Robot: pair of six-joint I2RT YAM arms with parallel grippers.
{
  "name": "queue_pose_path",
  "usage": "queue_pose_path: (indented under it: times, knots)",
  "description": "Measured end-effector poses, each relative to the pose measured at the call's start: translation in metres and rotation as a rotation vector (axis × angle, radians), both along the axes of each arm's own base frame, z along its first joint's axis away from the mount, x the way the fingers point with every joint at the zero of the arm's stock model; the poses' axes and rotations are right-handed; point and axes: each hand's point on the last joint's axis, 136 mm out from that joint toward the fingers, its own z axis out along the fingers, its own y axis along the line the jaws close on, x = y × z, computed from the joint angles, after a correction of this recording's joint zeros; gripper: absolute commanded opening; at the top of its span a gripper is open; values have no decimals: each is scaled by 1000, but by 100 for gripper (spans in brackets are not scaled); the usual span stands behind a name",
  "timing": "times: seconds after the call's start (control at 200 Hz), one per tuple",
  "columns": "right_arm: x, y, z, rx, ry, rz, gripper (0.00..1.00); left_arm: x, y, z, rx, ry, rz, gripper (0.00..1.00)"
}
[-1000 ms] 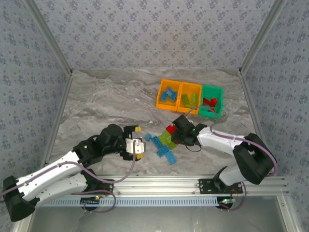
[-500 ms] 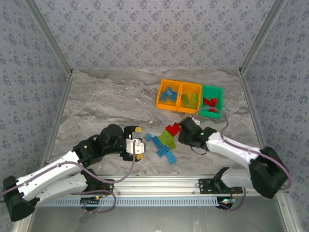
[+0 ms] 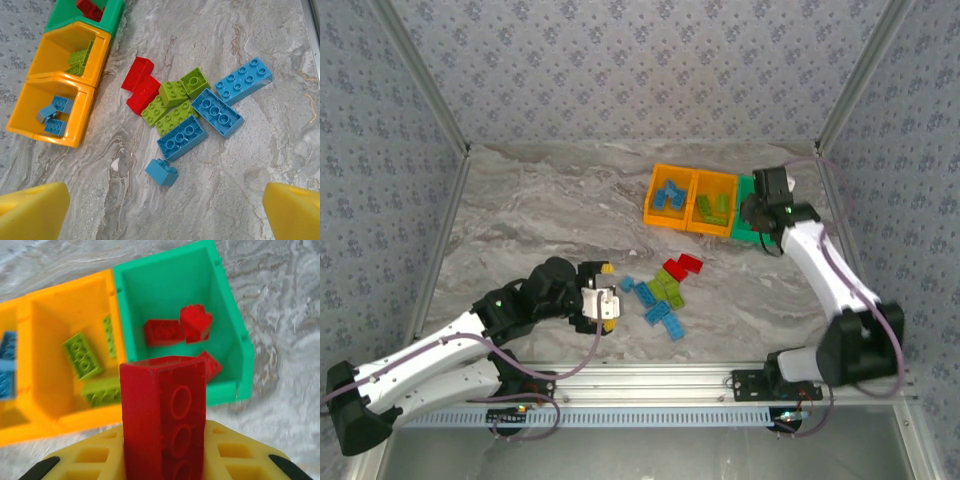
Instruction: Sort the legos into containers by color
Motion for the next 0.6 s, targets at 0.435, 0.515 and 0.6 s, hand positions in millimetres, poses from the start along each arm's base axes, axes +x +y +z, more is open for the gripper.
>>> queue_pose_path:
  times: [0.435, 0.515, 0.6]
  knots:
    - [70, -30, -88, 6, 218, 27, 54, 2, 0, -3, 23, -19, 14, 99]
    - [70, -27, -89, 12, 222, 36, 54, 2, 0, -6, 34, -12, 13, 99]
    - [70, -27, -86, 15, 218, 41, 55, 6, 0, -10, 40, 2, 43, 99]
